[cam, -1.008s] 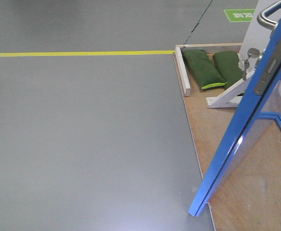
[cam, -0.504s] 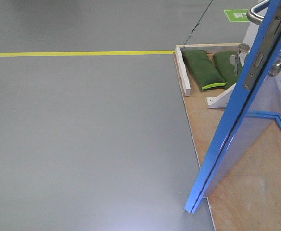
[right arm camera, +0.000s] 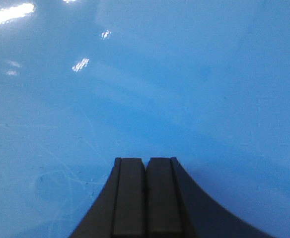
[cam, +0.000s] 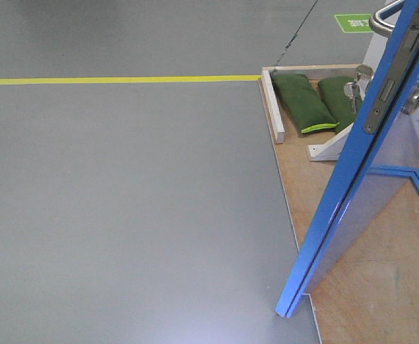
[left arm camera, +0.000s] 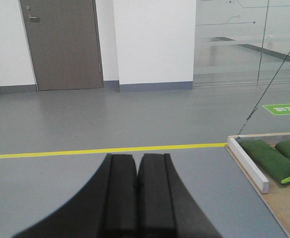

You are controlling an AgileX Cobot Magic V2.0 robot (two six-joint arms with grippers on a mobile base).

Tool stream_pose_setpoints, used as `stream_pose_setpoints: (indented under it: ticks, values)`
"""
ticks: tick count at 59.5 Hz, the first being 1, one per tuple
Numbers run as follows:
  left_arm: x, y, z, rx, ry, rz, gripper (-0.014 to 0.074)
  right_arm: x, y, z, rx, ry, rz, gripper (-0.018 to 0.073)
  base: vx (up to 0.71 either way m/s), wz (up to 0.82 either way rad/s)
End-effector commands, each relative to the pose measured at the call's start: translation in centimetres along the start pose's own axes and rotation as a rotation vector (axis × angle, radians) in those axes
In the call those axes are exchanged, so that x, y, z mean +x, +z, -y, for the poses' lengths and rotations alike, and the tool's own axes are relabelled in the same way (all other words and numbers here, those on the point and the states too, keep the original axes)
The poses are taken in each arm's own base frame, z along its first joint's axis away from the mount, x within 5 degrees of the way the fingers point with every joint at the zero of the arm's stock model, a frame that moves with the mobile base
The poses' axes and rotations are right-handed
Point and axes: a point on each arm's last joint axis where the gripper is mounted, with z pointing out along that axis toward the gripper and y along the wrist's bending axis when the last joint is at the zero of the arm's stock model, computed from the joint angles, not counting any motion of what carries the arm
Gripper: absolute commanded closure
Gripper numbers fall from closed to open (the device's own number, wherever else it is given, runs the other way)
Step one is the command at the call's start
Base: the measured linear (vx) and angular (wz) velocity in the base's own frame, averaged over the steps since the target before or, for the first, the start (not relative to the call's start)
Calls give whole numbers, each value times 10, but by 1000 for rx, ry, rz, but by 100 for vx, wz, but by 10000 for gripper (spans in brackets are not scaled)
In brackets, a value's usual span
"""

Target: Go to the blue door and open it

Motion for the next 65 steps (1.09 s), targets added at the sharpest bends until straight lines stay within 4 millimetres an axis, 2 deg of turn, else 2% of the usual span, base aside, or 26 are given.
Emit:
stream_pose_setpoints:
  ticks: [1, 65]
  values:
    - [-17, -3, 0, 1, -8, 124, 524, 0, -10, -21, -68, -8, 9, 561, 0, 1]
    - [-17, -3, 0, 1, -8, 124, 524, 0, -10, -21, -68, -8, 9, 561, 4, 6]
